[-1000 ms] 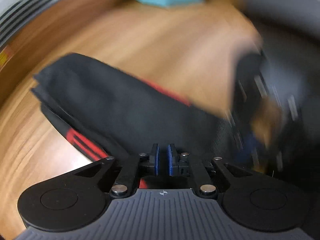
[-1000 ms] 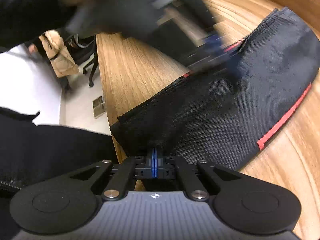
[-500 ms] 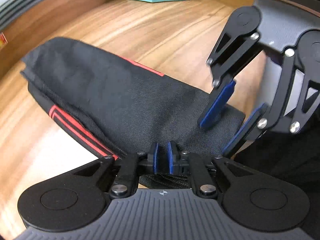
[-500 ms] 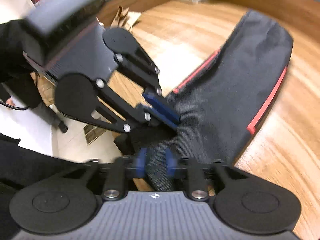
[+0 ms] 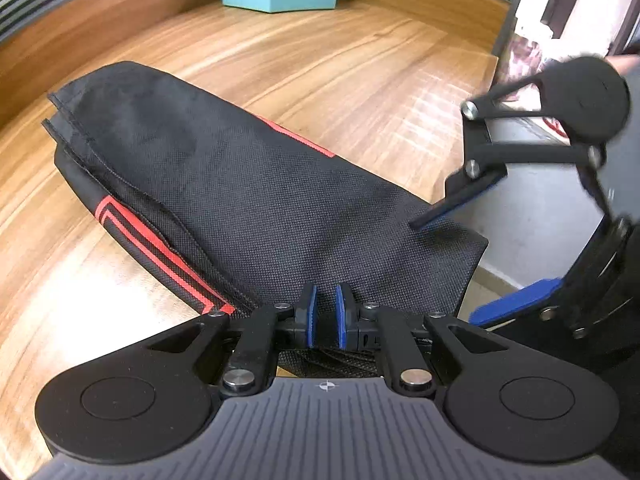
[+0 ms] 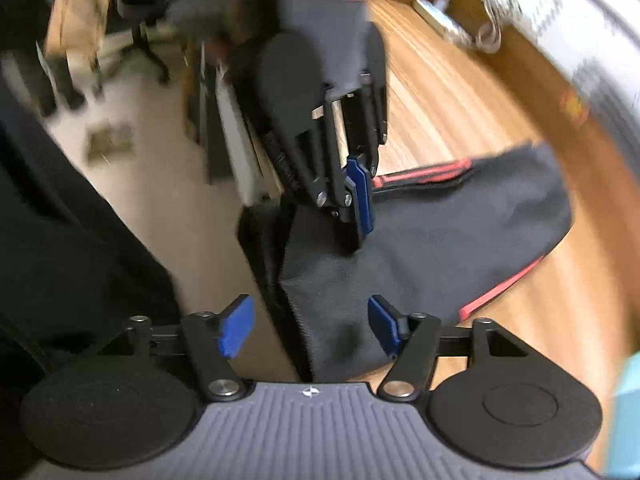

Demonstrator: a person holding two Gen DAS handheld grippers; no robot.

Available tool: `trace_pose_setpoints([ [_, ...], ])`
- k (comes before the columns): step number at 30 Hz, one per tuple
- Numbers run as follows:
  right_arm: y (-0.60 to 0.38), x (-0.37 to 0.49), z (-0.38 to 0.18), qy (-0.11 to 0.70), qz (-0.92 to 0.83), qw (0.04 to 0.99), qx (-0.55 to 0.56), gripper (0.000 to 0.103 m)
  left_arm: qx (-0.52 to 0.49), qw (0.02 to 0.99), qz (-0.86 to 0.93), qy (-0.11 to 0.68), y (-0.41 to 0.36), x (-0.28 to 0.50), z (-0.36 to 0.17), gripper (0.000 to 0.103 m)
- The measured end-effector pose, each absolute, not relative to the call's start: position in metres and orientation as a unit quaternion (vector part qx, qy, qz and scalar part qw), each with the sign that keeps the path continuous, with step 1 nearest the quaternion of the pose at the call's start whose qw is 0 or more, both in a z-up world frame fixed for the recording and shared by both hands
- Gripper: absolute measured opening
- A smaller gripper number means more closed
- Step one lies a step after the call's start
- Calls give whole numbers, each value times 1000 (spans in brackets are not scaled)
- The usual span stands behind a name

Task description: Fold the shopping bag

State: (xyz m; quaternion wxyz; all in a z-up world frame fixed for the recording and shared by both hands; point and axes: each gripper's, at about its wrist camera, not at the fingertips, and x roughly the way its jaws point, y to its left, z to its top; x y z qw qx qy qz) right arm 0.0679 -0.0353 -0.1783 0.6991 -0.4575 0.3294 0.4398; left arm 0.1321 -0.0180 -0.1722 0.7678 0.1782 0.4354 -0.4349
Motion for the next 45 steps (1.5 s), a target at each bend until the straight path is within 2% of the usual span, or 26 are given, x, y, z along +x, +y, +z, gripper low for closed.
trace_pose_setpoints([
  [6,-25,44,-214,237,405,669,-576,71,160,763,-445,441,-10,152,-170,12],
  [8,-25,46,-216,224,406,665,-585,68,155,763,-446,441,-8,153,-170,12],
  [11,-28,54,-210,215,417,663,-583,40,150,760,-449,445,-5,152,-169,12],
  [16,-32,71,-195,217,441,665,-563,14,133,730,-474,474,-1,164,-165,12],
  [25,-57,193,-178,482,544,620,-296,13,63,660,-493,563,2,209,-172,9],
  [30,-72,261,-173,601,565,551,-130,14,57,661,-481,573,4,229,-169,9],
  [32,-77,289,-171,640,566,516,-61,14,69,679,-469,560,5,235,-161,12],
  [35,-78,322,-185,683,556,473,0,14,85,709,-455,531,11,240,-139,14],
  [42,-66,378,-222,753,513,407,65,15,97,748,-439,488,31,221,-87,15],
  [45,-64,387,-231,770,497,390,84,13,100,746,-446,484,28,201,-85,16],
])
